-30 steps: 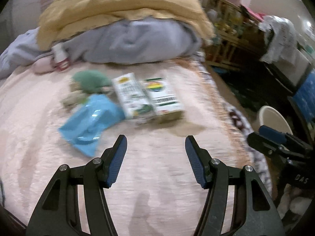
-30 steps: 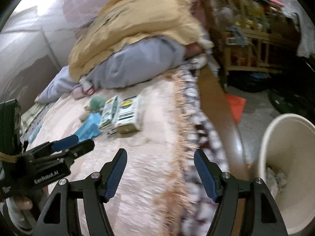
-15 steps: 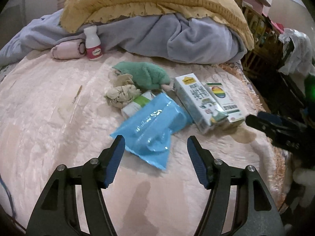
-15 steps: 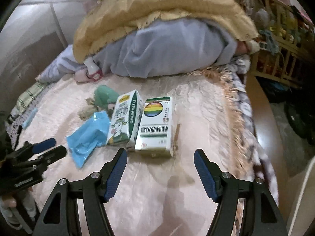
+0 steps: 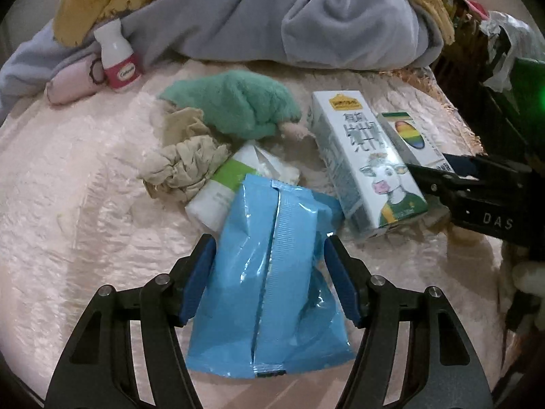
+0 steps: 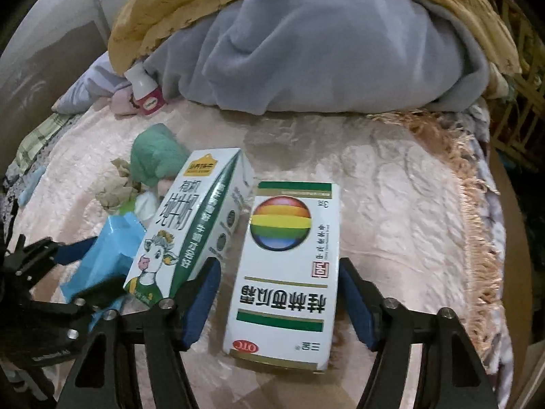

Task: Collect trash
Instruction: 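Grasp the blue packet with the left tool while the right grasps the rainbow-logo white box, then carry the blue packet and rainbow-logo box over the white bucket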

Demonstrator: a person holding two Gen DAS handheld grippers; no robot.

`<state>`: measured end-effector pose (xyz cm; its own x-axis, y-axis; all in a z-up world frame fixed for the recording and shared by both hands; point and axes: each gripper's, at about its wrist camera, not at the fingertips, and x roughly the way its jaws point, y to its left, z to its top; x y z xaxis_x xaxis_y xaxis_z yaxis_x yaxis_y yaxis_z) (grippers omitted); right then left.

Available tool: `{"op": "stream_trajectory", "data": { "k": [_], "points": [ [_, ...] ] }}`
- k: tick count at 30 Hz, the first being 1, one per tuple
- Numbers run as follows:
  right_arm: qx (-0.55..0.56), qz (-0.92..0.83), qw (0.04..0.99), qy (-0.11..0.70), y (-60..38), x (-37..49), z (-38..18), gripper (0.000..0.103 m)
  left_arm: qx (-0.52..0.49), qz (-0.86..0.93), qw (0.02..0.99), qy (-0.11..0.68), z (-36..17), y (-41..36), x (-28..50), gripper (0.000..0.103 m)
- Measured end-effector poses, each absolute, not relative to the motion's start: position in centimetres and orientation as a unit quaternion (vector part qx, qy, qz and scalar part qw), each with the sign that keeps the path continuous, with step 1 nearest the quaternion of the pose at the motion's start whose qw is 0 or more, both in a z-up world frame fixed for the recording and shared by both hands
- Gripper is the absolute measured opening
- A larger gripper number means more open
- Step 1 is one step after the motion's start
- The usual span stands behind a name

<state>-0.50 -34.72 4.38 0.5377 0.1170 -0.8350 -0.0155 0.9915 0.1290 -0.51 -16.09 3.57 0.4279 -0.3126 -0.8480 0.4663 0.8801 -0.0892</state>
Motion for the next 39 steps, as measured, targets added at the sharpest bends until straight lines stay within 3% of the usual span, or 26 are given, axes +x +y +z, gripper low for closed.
{"op": "stream_trajectory", "data": {
  "k": [1, 2, 5, 18, 39],
  "points": [
    [0.052, 0.038, 0.876, 0.478, -34.6, -0.6, 4.4, 0.052, 0.074, -0.233, 0.840, 0.484, 3.5, -16.0, -0.6, 0.061],
    [0.051, 0.037, 0.878, 0.475, -34.7, -0.9, 4.5, 0.051, 0.061, -0.240, 0.838, 0.487, 3.5, -15.8, -0.9, 0.047],
    [0.064, 0.040, 0.882, 0.466, -35.3, -2.6, 5.1, 0.049, 0.040, -0.247, 0.832, 0.496, 3.8, -15.2, -2.1, 0.036],
    [0.131, 0.062, 0.895, 0.421, -37.1, -12.8, 8.8, 0.049, 0.016, -0.263, 0.850, 0.456, 8.9, -15.3, -10.0, 0.035],
    [0.143, -0.014, 0.919, 0.367, -43.3, -23.3, 12.9, 0.049, 0.060, -0.318, 0.854, 0.407, 12.7, -25.5, -16.2, 0.036]
  ]
}}
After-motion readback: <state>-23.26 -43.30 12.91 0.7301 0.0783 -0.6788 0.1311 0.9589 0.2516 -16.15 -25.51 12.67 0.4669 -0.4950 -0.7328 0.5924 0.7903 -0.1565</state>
